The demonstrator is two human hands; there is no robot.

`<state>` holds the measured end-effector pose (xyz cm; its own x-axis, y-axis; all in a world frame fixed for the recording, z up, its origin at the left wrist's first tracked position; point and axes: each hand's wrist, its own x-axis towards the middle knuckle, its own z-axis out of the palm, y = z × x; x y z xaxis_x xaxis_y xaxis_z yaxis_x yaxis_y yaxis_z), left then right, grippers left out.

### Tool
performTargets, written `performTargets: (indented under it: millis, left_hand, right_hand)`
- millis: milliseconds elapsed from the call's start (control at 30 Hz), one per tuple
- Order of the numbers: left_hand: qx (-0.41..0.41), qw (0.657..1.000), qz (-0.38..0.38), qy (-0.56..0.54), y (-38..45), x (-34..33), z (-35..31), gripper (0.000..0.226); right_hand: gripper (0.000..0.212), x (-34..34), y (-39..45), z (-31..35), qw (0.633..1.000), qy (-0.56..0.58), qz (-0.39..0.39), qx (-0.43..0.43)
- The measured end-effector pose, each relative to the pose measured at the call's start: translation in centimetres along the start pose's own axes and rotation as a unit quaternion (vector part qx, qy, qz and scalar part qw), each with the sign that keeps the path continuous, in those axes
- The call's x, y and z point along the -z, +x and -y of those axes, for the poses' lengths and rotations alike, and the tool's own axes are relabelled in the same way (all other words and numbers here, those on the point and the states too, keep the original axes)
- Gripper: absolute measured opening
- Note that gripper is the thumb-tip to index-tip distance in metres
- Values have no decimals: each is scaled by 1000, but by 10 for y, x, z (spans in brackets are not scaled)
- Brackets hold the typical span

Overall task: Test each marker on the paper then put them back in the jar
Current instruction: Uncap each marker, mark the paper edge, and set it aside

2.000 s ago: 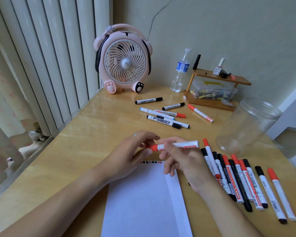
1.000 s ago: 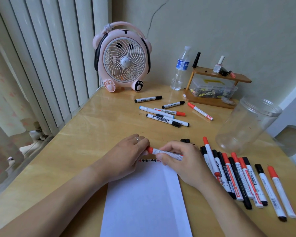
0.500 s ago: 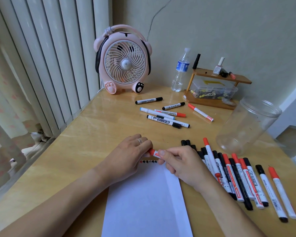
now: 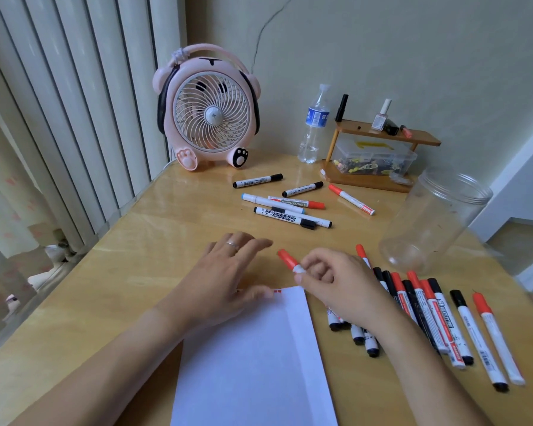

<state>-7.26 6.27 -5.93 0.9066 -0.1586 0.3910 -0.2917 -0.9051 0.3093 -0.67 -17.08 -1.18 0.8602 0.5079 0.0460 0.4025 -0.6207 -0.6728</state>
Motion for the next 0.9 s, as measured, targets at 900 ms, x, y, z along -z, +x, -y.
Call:
performTargets:
  millis: [900]
  left_hand:
    - [96, 987, 121, -31, -2, -1, 30, 92]
  right_hand:
    - [19, 17, 15, 2, 943, -253, -177, -128]
